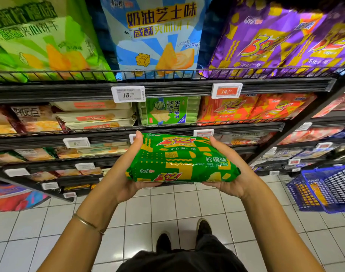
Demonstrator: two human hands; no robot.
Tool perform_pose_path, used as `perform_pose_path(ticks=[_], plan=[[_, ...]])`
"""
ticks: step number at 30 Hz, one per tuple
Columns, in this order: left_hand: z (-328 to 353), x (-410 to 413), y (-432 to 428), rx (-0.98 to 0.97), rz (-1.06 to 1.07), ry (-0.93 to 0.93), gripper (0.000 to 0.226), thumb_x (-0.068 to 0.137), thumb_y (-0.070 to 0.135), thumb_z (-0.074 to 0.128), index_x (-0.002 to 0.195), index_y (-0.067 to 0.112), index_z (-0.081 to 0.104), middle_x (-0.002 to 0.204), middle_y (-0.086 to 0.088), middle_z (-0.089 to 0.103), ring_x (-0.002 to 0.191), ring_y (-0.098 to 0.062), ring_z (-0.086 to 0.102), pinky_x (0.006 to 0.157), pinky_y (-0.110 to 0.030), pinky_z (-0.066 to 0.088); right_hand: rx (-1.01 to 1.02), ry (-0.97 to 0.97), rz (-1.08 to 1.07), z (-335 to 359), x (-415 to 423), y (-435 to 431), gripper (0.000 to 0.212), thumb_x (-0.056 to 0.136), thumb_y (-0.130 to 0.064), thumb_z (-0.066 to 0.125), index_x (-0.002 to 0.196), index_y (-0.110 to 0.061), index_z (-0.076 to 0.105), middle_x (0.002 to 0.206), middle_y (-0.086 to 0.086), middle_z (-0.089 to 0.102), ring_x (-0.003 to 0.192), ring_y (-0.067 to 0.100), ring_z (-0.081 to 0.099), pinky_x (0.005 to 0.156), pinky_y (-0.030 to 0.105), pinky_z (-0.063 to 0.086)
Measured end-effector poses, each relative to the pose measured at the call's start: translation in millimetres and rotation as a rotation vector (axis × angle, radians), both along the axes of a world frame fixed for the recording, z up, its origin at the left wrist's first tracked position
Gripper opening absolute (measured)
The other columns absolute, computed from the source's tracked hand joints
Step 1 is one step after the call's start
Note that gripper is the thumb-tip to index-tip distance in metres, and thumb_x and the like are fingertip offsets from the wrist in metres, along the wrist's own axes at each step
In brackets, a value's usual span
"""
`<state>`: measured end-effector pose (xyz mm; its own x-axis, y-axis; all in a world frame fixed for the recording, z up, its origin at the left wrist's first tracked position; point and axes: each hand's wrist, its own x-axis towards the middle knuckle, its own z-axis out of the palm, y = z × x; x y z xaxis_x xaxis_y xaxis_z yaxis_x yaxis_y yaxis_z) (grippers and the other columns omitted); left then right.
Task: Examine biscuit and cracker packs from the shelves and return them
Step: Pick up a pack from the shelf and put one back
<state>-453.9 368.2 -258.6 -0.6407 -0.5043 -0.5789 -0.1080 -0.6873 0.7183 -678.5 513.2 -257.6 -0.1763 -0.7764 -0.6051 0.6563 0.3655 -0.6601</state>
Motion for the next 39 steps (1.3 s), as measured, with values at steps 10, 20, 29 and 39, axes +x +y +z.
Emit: perform_pose_path(ticks=[10, 20, 29, 39], plan=[[-11, 9, 6, -0.132, -0.062, 0.034, 0.066, 0.072, 0.018, 0.081, 0.135, 0.011, 0.063, 0.121, -0.015, 0.076, 0.104, -0.033, 0.077, 0.086, -0.044, 0.064, -0.142, 0.193, 0.159, 0, -10, 4, 0.042, 0.077, -0.011, 0.07, 0.119, -0.012, 0.069, 0.116, 0.012, 0.077, 0.098, 0.026, 0.077, 0.076, 0.034, 0.063], [-16, 8, 8, -0.32, -0.068, 0.089, 0.058, 0.065, 0.005, 0.083, 0.12, 0.013, 0.068, 0.114, -0.013, 0.079, 0.102, -0.032, 0.077, 0.075, -0.032, 0.063, -0.214, 0.283, 0.202, -8, -14, 13, 0.053, 0.067, 0.004, 0.07, 0.117, -0.01, 0.062, 0.109, 0.009, 0.079, 0.1, 0.027, 0.075, 0.083, 0.039, 0.062], [-11, 14, 9, -0.282, -0.123, 0.128, 0.066, 0.068, 0.054, 0.086, 0.125, 0.025, 0.072, 0.129, -0.01, 0.074, 0.114, -0.032, 0.072, 0.092, -0.049, 0.059, -0.163, 0.168, 0.042, -15, -11, 10, 0.056, 0.081, -0.02, 0.075, 0.134, -0.007, 0.062, 0.125, 0.015, 0.074, 0.107, 0.031, 0.075, 0.084, 0.041, 0.063], [-2, -20, 39, -0.232, -0.111, 0.355, 0.066, 0.088, 0.045, 0.077, 0.144, 0.017, 0.056, 0.13, 0.002, 0.073, 0.12, -0.019, 0.069, 0.101, -0.043, 0.057, -0.259, -0.31, -0.161, -39, 36, -17, 0.049, 0.101, -0.045, 0.057, 0.138, -0.015, 0.066, 0.139, 0.015, 0.066, 0.125, 0.036, 0.065, 0.101, 0.052, 0.054]])
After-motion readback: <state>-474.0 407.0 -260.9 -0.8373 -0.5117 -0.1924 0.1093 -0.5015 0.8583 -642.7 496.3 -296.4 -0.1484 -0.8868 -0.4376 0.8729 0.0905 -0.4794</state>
